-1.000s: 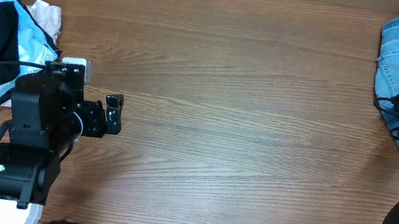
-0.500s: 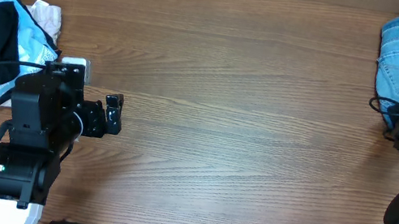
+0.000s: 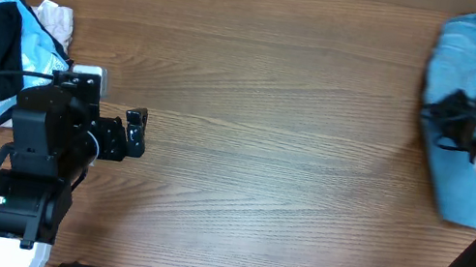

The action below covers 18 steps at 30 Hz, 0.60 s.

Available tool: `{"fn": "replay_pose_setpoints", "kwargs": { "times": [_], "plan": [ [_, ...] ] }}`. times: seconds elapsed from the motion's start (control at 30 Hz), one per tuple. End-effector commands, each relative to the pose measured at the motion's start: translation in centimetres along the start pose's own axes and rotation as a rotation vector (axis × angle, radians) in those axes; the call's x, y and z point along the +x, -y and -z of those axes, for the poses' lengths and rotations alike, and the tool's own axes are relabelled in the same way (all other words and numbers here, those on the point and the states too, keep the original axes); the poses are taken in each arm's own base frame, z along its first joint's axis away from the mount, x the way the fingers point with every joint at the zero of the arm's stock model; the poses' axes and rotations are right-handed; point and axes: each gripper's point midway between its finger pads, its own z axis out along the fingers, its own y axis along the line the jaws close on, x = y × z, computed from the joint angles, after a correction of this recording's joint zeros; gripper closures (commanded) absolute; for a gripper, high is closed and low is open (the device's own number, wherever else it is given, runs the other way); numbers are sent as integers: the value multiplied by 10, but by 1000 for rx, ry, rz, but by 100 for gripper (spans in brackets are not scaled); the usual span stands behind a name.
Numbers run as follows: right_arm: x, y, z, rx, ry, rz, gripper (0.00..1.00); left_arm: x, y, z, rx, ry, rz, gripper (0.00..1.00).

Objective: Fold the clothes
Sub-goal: 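Reach the right gripper to the crumpled jeans and grasp the waistband, then drag the jeans with the right gripper toward the table center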

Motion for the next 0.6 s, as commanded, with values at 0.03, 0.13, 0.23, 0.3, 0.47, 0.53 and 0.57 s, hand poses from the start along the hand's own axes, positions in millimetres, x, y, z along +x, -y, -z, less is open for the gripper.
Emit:
{"fn": "replay_pose_setpoints", "kwargs": {
  "times": [0.03,0.13,0.23,0.3,0.47,0.53,0.57],
  "plan": [
    [64,-78,30,-162,-180,224,96,-14,5,6,14,42,-30,0],
    [131,-91,38,-154,-380,408,95,-16,6,6,15,49,-32,0],
    [180,-88,52,-119,-533,607,92,-19,5,6,8,64,-34,0],
    [183,-76,52,-8,-536,598,92,-22,3,7,-5,76,-34,0],
    [161,-70,50,64,-451,486,89,-23,2,7,-7,78,-34,0],
    [147,-75,54,51,-407,467,87,-23,3,7,-6,78,-34,0],
    [141,-78,57,45,-392,465,87,-23,3,7,-6,78,-34,0]
  ]
}}
